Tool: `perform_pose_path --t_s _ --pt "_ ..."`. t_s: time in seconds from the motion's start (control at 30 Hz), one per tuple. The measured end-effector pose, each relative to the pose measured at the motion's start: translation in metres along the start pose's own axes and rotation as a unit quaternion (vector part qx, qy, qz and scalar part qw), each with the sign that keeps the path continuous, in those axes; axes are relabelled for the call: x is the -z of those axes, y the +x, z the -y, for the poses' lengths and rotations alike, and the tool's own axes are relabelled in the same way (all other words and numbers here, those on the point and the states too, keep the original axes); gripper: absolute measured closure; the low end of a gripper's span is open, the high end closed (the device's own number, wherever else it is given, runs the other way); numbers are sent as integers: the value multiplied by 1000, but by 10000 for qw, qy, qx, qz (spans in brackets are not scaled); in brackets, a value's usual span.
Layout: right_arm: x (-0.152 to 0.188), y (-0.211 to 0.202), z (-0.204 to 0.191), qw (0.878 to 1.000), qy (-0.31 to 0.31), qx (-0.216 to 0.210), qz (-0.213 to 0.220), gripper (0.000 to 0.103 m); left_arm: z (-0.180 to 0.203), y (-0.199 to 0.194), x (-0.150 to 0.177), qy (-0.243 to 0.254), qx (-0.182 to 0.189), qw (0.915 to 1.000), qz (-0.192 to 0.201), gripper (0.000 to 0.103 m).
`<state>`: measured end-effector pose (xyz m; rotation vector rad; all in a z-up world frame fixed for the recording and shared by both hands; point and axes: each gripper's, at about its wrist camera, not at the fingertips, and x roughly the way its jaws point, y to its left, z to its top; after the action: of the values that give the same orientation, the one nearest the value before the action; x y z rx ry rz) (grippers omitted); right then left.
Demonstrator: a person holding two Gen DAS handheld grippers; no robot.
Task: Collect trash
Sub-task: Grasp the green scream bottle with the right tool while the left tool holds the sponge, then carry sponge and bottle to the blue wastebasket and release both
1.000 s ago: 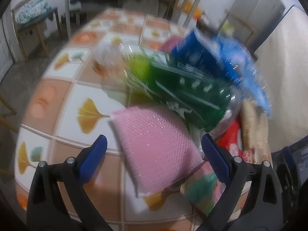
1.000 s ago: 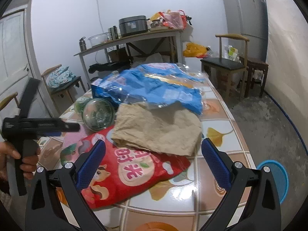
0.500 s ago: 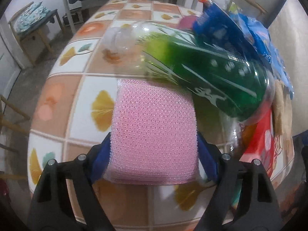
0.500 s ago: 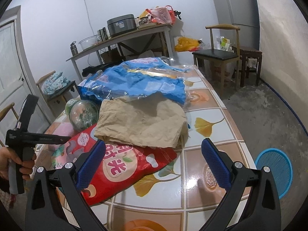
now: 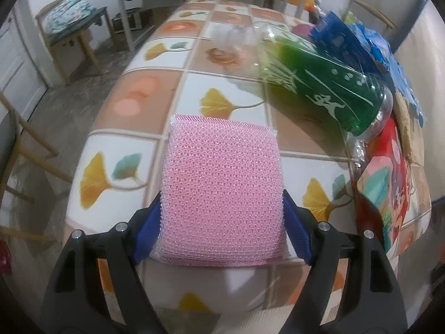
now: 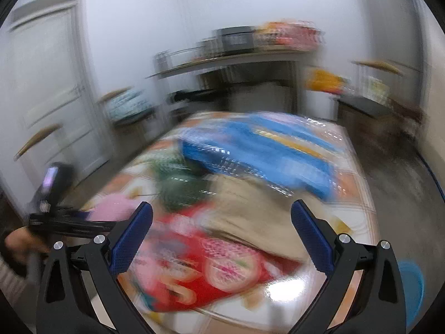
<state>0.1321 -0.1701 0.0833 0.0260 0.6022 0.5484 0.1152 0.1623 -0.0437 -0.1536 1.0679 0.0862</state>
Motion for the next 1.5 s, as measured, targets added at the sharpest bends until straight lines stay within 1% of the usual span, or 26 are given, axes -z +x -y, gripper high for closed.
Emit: perform_pose_path --t_s 0.07,0.13,0.17,0.2,0.27,0.3,0.33,0.37,0.43,0.53,0.7,0.73,0.77,0.8,0.93,1.0,1.13,1.27,1.37,1.4,1.47,1.5 --pt "-25 19 -25 9975 -467 -471 -256 6 -5 -1 2 -86 33 9999 52 29" --pt "-44 40 -45 9925 -822 -782 -457 6 -12 -4 5 -230 97 9996 126 29" --pt "-51 50 -52 9904 -937 -871 -525 6 -13 -5 5 -268 123 9995 146 29" --pt "-59 68 -61 9867 -1112 -967 -691 6 -16 -5 6 -323 158 9992 173 29" --pt "-67 99 -73 9801 -1357 -1007 -1045 8 -20 -7 9 -415 234 9986 229 30" --pt "-70 123 -81 9741 -1554 -935 -1347 13 -21 -7 9 -444 264 9983 251 30" --pt "-71 133 -84 9708 -1658 -889 -1487 17 -23 -7 10 -466 299 9981 277 30" --pt "-70 144 -89 9669 -1778 -833 -1628 19 -23 -7 10 -480 319 9979 294 30" --pt "-70 167 -95 9589 -1989 -618 -1926 27 -25 -8 11 -525 373 9974 330 30" --pt "-67 197 -103 9459 -2291 -282 -2281 34 -28 -9 13 -587 454 9966 365 30" --pt "-61 222 -110 9306 -2599 115 -2575 37 -28 -9 14 -602 498 9961 410 30" --pt "-61 228 -109 9286 -2627 142 -2616 38 -28 -9 14 -593 500 9961 422 30" --pt "-60 231 -110 9265 -2647 156 -2672 43 -29 -10 15 -589 507 9960 430 30" --pt "-58 235 -110 9243 -2649 167 -2742 44 -29 -10 15 -599 526 9958 443 31" --pt "-60 234 -113 9264 -2629 153 -2692 45 -30 -13 15 -649 553 9951 491 31" --pt "-62 230 -114 9297 -2587 115 -2618 45 -30 -15 15 -654 547 9950 527 31" --pt "-72 218 -118 9401 -2452 -46 -2366 46 -32 -21 15 -687 503 9946 594 31" --pt "-87 201 -124 9522 -2283 -257 -2012 46 -38 -33 14 -792 464 9931 729 31" --pt "-106 180 -126 9647 -1977 -568 -1644 46 -39 -48 13 -854 481 9912 891 31" --pt "-111 173 -126 9672 -1904 -644 -1553 46 -39 -56 13 -873 507 9900 981 31" --pt "-122 155 -126 9722 -1753 -823 -1314 46 -38 -68 12 -875 536 9883 1127 31" --pt "-129 138 -124 9755 -1656 -924 -1119 46 -35 -78 12 -855 550 9871 1235 31"
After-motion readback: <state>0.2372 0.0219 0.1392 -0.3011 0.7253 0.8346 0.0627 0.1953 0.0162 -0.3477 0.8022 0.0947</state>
